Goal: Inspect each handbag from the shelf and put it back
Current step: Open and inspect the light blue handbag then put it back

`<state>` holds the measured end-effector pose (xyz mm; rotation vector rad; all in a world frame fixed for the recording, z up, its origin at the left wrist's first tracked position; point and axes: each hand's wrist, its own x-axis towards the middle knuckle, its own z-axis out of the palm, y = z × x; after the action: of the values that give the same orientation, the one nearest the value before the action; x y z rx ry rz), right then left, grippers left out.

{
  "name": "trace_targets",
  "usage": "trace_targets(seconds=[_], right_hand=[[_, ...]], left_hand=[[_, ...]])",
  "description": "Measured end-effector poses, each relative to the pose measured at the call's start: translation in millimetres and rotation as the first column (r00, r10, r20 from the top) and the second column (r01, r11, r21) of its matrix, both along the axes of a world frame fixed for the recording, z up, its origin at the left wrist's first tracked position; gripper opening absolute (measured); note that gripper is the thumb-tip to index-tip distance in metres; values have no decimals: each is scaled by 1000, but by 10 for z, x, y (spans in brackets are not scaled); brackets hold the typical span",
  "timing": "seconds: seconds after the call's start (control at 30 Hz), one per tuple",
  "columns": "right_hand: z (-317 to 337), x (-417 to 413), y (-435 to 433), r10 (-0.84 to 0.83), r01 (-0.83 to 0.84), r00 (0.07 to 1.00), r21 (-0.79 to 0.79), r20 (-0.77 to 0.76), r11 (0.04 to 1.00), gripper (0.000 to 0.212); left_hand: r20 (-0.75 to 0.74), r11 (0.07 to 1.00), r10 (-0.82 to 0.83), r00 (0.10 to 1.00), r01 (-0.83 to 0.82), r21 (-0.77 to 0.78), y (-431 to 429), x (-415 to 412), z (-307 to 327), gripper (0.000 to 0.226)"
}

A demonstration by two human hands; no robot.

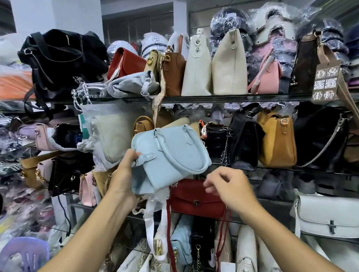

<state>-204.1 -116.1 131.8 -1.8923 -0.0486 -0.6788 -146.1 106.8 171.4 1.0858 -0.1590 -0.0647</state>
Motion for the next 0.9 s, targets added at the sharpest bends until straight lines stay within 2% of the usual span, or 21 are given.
trace_targets(seconds=[0.07,0.13,0.2,0.23,0.33,0.63,0.9], right_hand=[[4,74,-111,-87,90,996,132,-24,987,17],[58,115,-191,-86,105,993,254,-84,962,12],[119,129,-243,5,44,990,342,-139,939,35],[136,141,-268,70,-4,986,401,-150,916,39],[132,180,-293,212,-96,965,545,-155,833,35],[115,155,-272,180,-61,964,492,-198,869,23],[133,139,-220,122,-3,961,430,-249,903,35]], left_hand=[[-51,999,-28,998,27,-22,60,22,18,16],[-91,998,-68,994,66,-26,104,36,17,23],[-125,997,-75,989,73,-16,110,36,5,29],[-141,997,-73,987,72,-9,106,42,-8,29],[-196,995,-94,976,95,-2,88,9,-12,31],[-337,987,-139,931,156,25,81,35,78,37],[-403,987,-149,903,157,-14,116,52,102,37]])
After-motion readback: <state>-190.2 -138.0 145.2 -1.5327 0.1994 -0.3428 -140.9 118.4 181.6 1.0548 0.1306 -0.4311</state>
